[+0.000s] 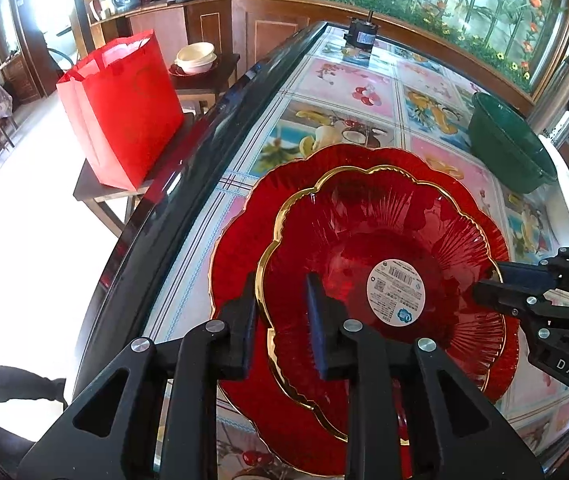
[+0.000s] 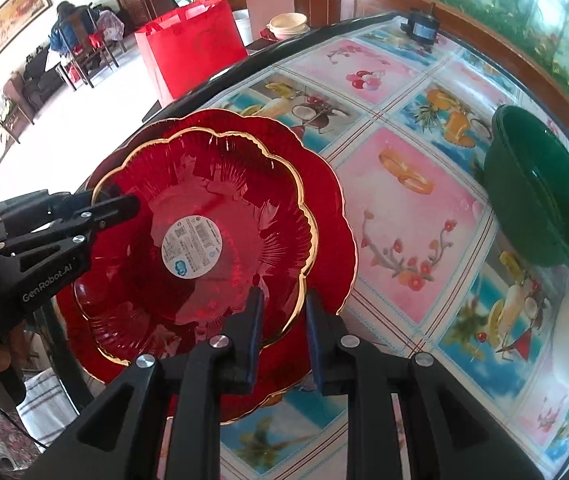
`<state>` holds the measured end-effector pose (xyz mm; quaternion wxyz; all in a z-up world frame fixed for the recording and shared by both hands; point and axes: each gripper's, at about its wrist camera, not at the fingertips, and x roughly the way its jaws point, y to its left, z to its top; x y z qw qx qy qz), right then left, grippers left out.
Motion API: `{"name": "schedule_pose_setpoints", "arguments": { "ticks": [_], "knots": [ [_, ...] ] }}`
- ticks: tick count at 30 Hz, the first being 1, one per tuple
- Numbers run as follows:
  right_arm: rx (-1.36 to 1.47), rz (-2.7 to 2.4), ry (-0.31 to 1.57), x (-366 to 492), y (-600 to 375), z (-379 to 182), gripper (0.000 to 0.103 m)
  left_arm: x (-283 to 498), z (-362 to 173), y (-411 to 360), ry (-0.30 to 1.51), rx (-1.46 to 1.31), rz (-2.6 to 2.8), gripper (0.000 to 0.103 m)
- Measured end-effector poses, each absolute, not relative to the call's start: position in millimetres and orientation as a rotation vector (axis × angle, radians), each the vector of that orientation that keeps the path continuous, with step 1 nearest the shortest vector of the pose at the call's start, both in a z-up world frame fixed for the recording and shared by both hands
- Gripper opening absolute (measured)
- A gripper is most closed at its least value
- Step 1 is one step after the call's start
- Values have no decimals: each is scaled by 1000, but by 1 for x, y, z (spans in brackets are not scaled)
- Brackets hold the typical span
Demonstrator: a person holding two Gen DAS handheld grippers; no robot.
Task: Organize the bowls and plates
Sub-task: 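Lift the red plate and lower it onto the other red plate, then open the left tool and withdraw from the stacked red plates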
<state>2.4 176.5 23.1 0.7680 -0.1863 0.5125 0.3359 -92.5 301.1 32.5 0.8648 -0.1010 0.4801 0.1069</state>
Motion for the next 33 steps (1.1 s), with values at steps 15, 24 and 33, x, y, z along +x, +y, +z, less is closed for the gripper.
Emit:
{"name": "schedule_pose_setpoints", "arguments": {
  "ticks": [15,24,33],
  "knots": [
    [-461,712,1103,-4,184,23,22,-92,32,292,956,-139,269,29],
    [-463,708,1086,-7,182,28,27,-87,29,283,942,-97,297,39],
    [-389,723,1061,-12,172,34,36,-92,41,282,873,-104,319,40]
  ]
}}
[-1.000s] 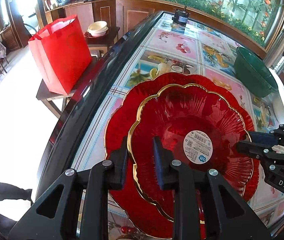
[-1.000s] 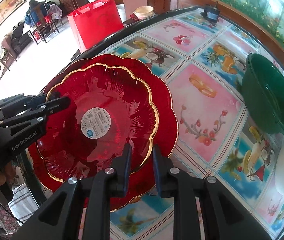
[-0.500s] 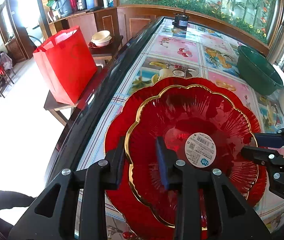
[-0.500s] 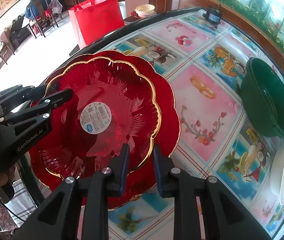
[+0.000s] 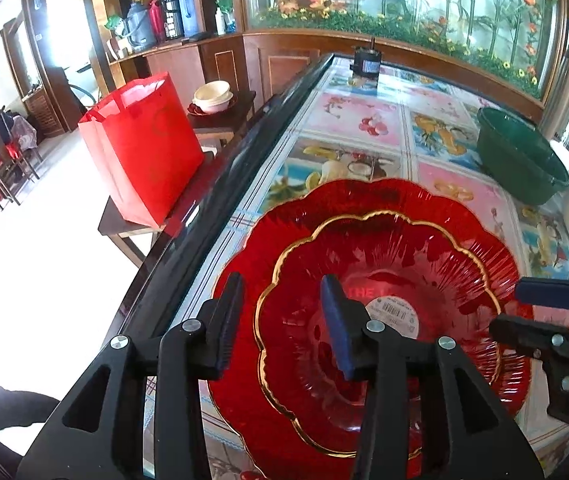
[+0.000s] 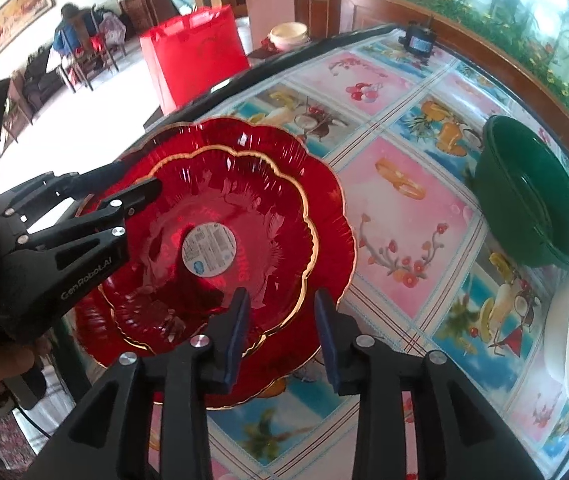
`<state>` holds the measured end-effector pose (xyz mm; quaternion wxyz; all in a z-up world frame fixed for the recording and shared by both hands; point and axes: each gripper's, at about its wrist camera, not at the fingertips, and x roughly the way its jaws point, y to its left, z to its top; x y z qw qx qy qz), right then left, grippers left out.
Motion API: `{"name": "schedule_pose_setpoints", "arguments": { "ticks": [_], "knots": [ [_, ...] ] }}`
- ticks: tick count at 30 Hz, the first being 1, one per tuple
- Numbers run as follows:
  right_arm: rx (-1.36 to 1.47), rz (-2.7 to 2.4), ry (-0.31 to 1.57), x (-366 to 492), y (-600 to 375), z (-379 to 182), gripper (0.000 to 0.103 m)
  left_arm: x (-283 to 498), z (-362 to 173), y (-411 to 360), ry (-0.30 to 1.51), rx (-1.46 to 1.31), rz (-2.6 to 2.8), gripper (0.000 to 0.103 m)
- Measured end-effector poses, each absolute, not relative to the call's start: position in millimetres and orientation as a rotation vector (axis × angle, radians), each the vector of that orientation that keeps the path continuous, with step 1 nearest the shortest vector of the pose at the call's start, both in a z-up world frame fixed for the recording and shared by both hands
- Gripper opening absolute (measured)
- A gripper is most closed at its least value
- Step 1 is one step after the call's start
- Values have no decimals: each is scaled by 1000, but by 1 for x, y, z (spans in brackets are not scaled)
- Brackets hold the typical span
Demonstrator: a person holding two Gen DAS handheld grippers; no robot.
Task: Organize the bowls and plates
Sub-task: 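Open the left tool and withdraw from the stacked red plates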
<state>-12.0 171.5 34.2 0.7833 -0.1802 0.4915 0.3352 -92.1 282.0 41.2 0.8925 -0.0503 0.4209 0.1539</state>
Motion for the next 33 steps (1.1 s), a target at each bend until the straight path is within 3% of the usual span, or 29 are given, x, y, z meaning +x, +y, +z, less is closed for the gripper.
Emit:
{"name": "schedule_pose_setpoints", "arguments": {
  "ticks": [2,4,5,18,33],
  "knots": [
    [-332,739,1053,-14,165,38,42,-93,43,279,861,-101,323,41],
    [-288,752,1047,-17,159,40,46,-95,45,276,851,-107,318,55],
    [-263,757,1043,-18,156,41,47,-97,46,274,845,-118,310,56],
    [-70,702,1024,-23,97,45,60,-99,56,229,815,-142,219,57],
    [37,583,1038,-27,20,32,67,-91,65,169,808,-111,108,56]
  ]
}}
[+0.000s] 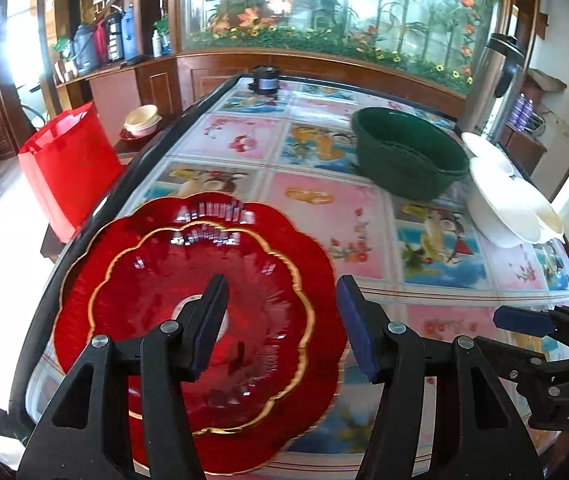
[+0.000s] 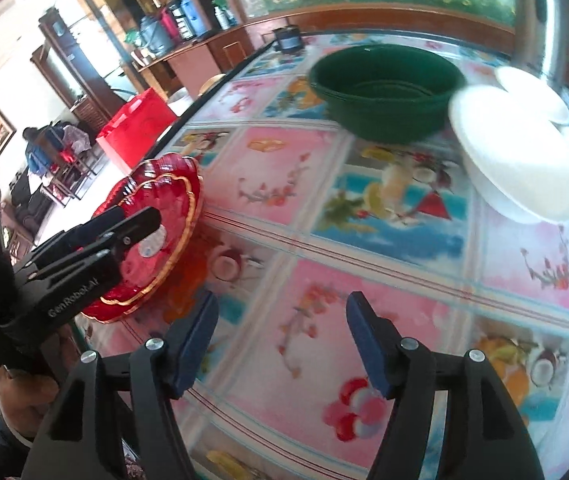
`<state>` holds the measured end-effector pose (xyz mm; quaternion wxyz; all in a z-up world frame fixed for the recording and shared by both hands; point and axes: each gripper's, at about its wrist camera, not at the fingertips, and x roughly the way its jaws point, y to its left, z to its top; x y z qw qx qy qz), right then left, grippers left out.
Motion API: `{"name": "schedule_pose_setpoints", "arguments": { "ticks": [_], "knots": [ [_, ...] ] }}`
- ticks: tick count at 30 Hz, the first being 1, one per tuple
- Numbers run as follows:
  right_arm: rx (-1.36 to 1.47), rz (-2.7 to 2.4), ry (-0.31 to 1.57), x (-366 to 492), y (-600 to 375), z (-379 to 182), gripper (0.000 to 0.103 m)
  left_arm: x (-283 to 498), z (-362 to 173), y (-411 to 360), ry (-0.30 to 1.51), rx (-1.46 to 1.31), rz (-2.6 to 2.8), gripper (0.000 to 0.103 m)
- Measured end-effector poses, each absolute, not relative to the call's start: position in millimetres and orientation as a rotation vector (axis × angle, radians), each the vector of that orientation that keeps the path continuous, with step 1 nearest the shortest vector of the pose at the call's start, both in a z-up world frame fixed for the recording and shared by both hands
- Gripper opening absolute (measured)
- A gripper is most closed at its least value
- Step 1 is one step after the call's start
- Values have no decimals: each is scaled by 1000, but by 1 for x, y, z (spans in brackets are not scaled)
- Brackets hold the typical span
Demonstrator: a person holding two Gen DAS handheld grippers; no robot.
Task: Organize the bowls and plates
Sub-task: 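Open the left tool and withdraw from the stacked red plates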
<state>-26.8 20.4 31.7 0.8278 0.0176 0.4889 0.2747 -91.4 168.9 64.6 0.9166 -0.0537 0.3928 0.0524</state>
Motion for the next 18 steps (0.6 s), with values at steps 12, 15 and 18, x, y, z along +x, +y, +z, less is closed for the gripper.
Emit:
{"name": "schedule_pose_setpoints", "arguments": {
  "ticks": [12,15,18],
  "knots": [
    [102,527,1027,-28,-16,31,71,-84,65,129,825,-85,50,56],
    [103,524,1019,-28,-18,32,71,-82,63,120,831,-78,35,56],
    [97,523,1015,-27,-18,32,71,-81,62,113,835,-70,22,56]
  ]
}}
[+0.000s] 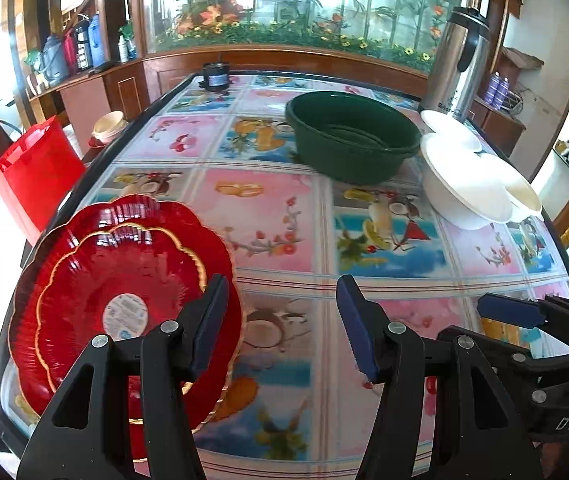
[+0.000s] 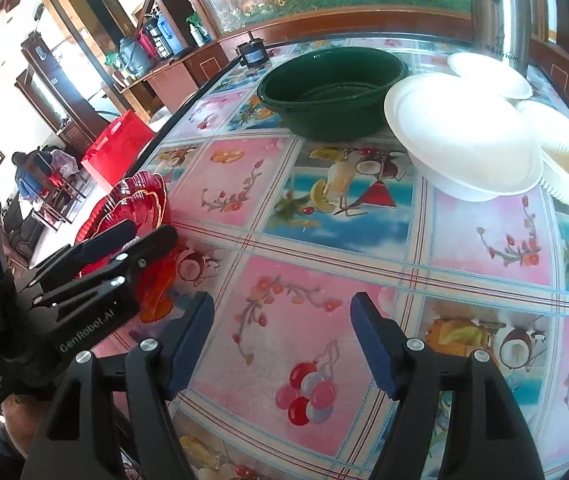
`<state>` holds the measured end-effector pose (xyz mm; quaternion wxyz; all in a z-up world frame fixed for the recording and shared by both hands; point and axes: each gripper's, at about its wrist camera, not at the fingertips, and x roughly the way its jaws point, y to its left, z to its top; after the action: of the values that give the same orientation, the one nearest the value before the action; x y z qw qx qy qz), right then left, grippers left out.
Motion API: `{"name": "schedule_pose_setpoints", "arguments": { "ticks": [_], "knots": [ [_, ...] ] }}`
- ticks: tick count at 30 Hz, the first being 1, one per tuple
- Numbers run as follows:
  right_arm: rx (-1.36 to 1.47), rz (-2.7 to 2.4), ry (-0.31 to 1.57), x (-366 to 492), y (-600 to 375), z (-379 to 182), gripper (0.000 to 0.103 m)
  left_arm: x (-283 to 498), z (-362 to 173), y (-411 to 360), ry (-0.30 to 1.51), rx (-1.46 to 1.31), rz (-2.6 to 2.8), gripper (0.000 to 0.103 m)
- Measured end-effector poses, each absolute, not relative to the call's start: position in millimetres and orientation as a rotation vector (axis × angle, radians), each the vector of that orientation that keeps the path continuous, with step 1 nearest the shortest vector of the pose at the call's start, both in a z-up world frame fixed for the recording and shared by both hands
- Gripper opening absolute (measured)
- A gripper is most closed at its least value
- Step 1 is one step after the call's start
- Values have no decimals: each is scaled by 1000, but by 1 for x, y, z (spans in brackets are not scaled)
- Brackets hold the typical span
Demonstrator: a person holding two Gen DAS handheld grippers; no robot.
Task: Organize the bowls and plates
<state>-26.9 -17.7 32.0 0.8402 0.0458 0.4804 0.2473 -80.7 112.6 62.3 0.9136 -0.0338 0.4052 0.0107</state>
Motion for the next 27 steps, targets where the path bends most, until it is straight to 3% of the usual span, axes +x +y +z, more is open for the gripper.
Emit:
{"name": "schedule_pose_setpoints", "arguments": {
  "ticks": [27],
  "knots": [
    [126,478,1030,5,-52,28,72,-38,57,74,854,-22,-6,56]
  ]
}}
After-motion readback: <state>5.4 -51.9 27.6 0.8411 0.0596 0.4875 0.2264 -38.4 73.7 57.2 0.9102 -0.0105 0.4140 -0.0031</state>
